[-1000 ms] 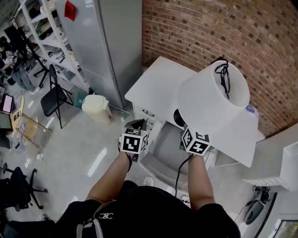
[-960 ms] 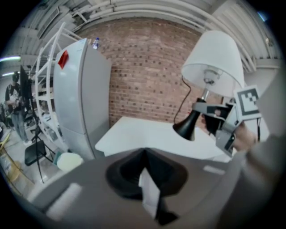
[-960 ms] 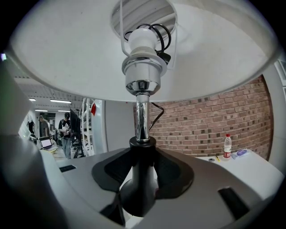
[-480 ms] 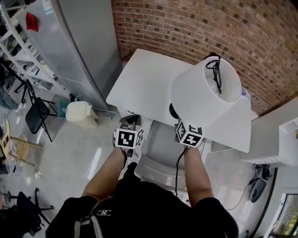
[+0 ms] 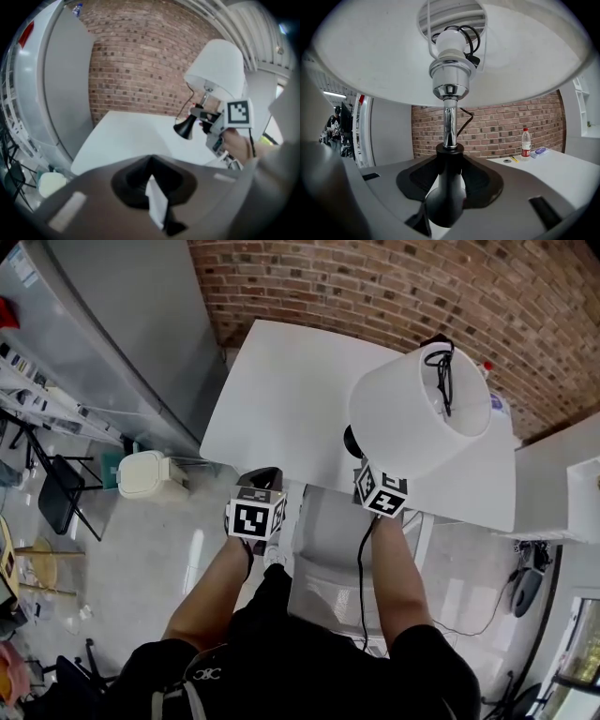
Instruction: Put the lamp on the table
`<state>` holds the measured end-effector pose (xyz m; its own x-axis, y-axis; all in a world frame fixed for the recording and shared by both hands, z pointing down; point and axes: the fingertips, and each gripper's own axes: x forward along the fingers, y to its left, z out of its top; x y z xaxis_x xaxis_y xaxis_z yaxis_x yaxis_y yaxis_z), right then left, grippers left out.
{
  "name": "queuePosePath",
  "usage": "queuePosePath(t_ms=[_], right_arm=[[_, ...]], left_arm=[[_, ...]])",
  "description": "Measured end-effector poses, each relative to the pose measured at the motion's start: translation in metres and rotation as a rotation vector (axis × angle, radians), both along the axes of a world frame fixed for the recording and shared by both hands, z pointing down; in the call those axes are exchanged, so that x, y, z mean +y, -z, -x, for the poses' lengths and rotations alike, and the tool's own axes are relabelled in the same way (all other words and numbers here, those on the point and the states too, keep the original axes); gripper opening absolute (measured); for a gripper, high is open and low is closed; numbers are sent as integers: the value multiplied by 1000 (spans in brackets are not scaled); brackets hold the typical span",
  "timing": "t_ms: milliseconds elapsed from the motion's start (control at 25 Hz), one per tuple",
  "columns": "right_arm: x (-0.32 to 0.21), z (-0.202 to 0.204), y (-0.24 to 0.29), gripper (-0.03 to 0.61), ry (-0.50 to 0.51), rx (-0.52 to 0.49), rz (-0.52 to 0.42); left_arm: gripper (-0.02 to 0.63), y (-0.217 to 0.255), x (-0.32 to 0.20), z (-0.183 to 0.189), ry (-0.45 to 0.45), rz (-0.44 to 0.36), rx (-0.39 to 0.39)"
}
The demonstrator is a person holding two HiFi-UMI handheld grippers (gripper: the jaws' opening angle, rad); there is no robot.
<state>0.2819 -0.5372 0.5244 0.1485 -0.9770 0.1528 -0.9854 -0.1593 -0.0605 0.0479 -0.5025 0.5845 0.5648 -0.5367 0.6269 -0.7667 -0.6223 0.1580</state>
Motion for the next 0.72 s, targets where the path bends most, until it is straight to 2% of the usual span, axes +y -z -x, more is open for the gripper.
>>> queuePosePath(t_ms=[280, 720], right_arm=[[-48, 5, -49, 146, -7, 18, 41], [-105, -9, -100, 146, -59, 31, 105]], left_arm=[[2, -35, -14, 18, 5, 60, -32], [2, -52, -39, 32, 8, 67, -62]])
